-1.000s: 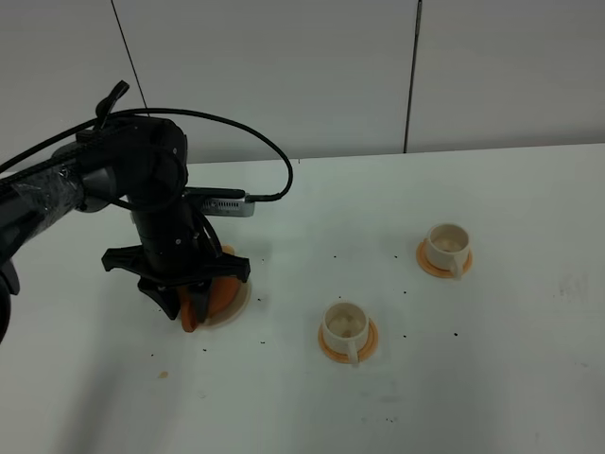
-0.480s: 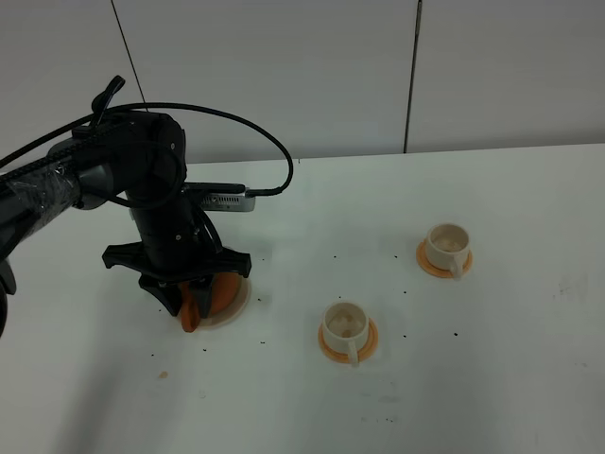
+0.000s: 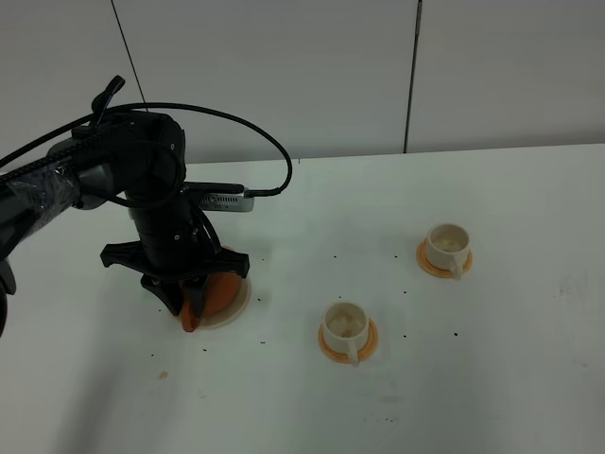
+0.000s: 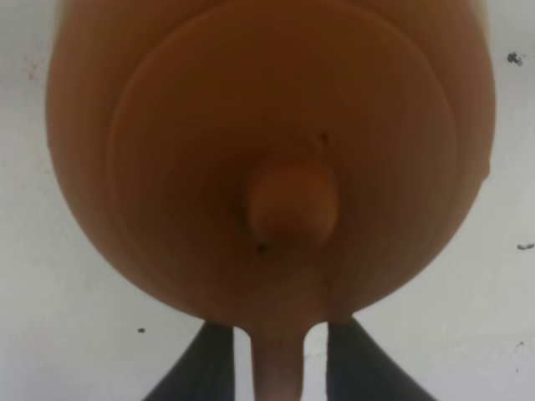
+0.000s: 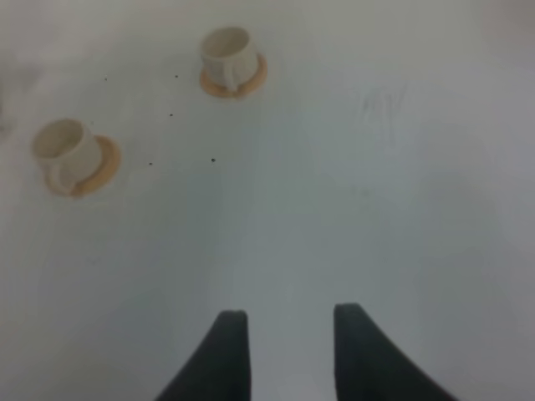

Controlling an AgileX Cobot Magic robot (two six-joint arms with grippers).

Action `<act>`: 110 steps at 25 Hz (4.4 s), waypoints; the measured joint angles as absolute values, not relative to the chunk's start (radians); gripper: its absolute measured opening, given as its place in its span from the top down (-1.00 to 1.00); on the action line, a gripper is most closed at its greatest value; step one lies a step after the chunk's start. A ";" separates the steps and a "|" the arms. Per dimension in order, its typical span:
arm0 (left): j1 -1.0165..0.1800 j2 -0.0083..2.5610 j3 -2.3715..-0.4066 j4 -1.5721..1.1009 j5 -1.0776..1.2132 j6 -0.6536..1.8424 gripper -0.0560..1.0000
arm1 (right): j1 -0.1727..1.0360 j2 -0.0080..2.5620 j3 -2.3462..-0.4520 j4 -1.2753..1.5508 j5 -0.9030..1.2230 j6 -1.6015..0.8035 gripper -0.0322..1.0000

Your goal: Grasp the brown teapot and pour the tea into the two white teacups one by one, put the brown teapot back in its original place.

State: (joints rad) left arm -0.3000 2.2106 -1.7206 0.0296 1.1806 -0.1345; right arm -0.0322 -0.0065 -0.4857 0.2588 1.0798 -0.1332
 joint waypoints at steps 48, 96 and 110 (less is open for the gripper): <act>-0.300 2.202 -1.721 0.046 1.138 -0.119 0.56 | -0.032 -0.007 -0.486 0.259 1.080 -0.133 0.46; -0.313 2.121 -1.721 0.009 0.923 0.674 0.56 | -0.032 -0.007 -0.486 0.259 1.080 -0.133 0.46; -0.444 2.121 -1.721 0.012 0.789 0.675 0.56 | -0.032 -0.007 -0.486 0.259 1.080 -0.133 0.46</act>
